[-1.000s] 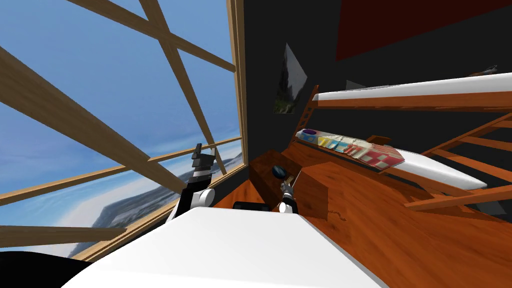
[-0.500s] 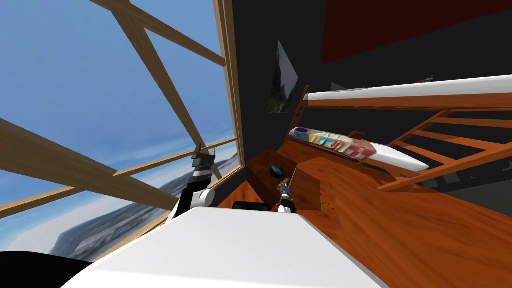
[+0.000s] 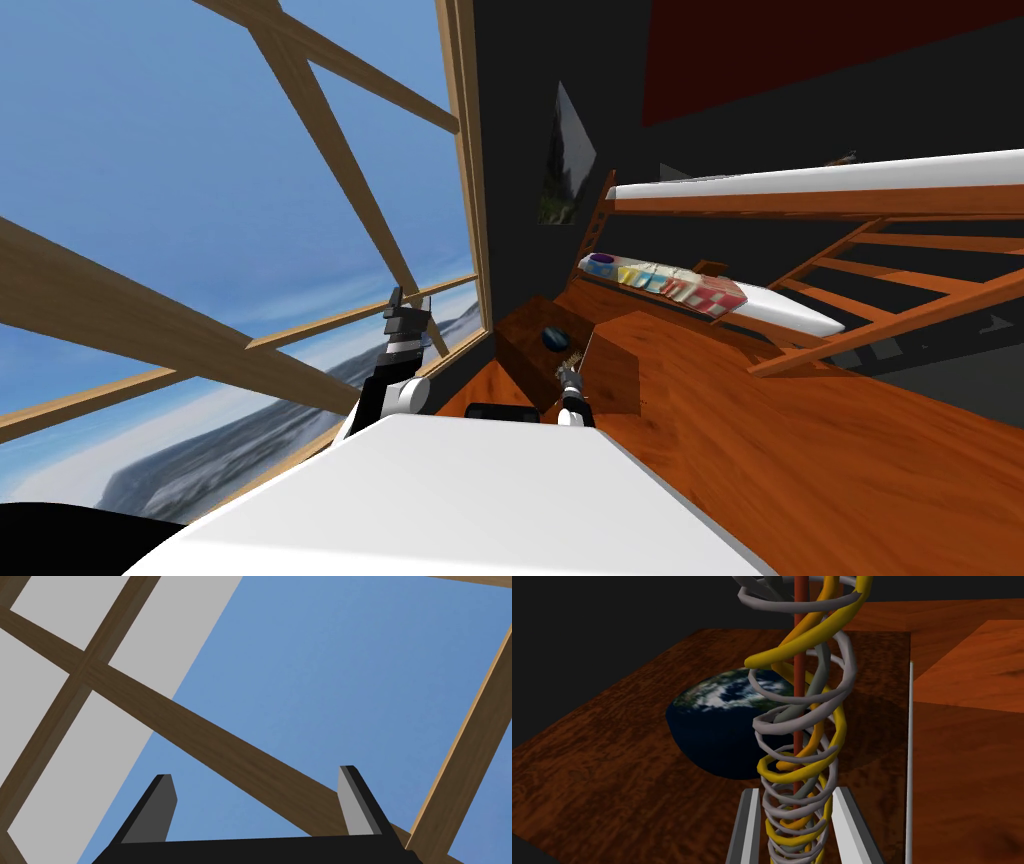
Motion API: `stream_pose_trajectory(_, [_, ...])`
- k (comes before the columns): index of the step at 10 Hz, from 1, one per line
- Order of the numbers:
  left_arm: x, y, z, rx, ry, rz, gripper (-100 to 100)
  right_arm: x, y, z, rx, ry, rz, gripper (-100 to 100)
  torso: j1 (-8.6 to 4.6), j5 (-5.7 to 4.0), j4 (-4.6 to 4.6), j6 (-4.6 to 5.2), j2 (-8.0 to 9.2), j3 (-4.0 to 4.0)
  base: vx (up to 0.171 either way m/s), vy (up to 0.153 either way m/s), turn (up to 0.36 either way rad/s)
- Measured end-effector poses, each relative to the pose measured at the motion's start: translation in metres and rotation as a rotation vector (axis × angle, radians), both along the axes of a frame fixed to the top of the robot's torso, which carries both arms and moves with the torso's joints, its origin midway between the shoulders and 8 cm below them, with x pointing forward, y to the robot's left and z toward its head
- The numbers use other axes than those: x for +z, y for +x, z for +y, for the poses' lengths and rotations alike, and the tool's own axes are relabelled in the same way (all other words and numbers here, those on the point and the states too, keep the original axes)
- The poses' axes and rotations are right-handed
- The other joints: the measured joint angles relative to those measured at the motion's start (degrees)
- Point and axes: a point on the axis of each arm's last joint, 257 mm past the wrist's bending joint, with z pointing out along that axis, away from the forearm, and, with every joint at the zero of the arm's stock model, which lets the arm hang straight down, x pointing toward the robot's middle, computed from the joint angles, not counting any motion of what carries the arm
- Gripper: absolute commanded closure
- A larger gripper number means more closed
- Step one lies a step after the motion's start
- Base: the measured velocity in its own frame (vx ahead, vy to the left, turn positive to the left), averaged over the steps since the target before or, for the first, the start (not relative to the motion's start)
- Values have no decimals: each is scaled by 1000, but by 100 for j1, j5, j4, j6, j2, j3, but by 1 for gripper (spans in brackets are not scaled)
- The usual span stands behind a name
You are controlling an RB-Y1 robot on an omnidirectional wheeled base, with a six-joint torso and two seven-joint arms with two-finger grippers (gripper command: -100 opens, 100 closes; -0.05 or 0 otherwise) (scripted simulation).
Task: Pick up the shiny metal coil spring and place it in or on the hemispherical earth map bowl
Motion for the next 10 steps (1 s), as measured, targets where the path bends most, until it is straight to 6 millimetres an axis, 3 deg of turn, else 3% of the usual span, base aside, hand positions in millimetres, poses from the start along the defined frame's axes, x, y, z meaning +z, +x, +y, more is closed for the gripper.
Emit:
stream_pose_trajectory(3, [0, 0, 0, 0, 0, 0, 0, 1, 8, -11, 10, 8, 14, 100, 8, -5, -5, 2, 0, -3, -120, 182, -76])
stream_pose_trajectory(5, [0, 0, 0, 0, 0, 0, 0, 11, 25, -23, 22, 11, 12, 100, 38, 1, -4, 0, -3, -3, -95, 206, -84])
stream_pose_trajectory(10, [0, 0, 0, 0, 0, 0, 0, 41, 64, -46, 41, 28, -15, 100, 1, -3, -7, -5, -30, -17, -64, 134, -62])
